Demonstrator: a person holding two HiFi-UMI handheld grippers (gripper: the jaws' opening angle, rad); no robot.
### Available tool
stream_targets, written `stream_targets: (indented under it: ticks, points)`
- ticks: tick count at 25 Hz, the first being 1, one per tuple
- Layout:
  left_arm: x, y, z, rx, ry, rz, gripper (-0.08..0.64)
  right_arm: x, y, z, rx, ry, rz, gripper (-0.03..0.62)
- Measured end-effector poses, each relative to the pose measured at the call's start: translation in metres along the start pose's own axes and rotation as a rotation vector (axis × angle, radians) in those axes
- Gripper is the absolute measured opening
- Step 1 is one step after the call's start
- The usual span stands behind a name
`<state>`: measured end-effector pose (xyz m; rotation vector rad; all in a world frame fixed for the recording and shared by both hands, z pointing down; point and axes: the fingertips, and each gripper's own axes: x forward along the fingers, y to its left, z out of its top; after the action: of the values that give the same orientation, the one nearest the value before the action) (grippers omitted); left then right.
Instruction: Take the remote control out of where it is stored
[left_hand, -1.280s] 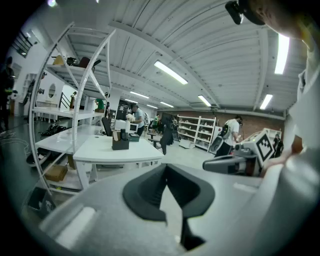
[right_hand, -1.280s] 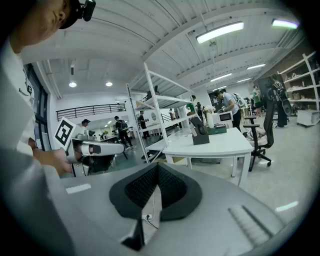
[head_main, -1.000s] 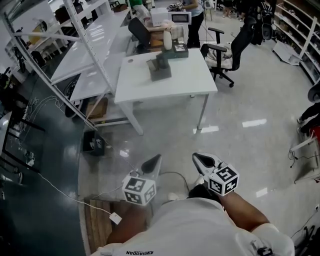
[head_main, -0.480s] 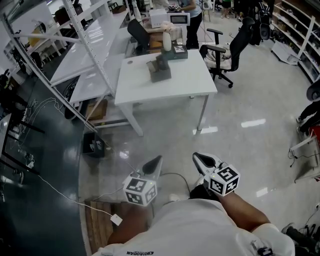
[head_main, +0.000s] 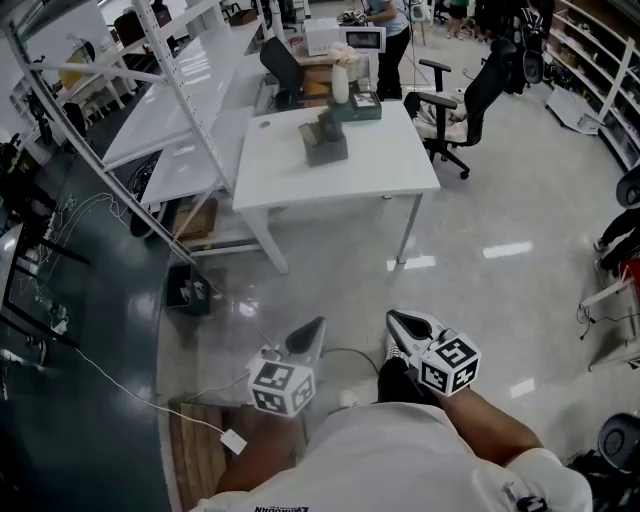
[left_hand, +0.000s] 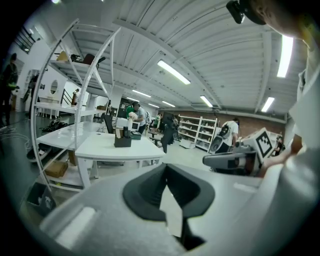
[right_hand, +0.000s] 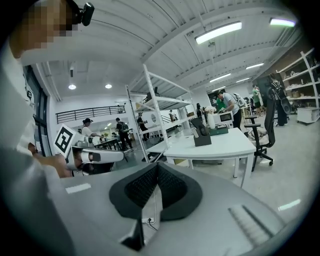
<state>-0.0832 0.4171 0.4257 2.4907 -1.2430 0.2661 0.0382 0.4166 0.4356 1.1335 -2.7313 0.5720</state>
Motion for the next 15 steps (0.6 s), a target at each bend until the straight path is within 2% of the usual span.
stream_targets:
  ticks: [9, 15]
  points:
    - [0.017, 0.014, 0.003, -0.014, 0.015, 0.025, 0.003, 0.023, -0.019, 0.009, 0.014, 0.008, 0.033, 0.006]
    - [0.054, 0.029, 0.017, -0.012, 0.010, 0.044, 0.003, 0.043, -0.056, 0.021, 0.021, 0.002, 0.046, 0.006]
